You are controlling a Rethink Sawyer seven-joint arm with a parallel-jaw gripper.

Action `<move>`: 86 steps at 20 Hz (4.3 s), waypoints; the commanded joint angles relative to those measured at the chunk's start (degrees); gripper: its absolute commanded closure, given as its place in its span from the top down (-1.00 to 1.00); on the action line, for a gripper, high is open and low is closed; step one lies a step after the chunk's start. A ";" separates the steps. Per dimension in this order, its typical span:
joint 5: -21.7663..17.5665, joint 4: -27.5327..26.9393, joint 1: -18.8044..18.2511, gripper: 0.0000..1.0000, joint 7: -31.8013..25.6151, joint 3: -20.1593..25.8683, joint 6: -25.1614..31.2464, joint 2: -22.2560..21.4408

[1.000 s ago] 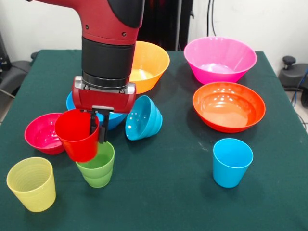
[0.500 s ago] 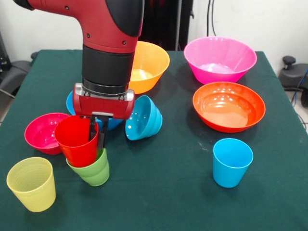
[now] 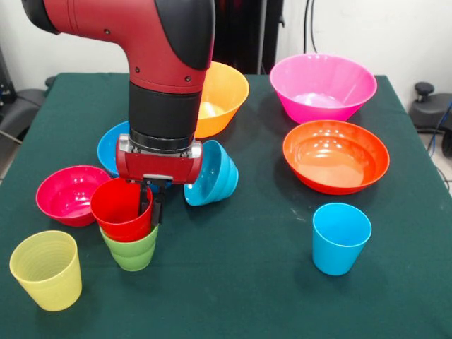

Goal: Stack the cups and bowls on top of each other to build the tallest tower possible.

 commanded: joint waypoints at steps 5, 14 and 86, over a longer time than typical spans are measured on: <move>-1.49 4.61 0.96 -1.00 2.50 4.62 0.35 0.77; -1.98 4.66 1.14 -1.00 2.81 4.14 -0.44 1.40; -7.17 -1.56 2.91 -1.00 -0.27 -1.94 -7.89 6.78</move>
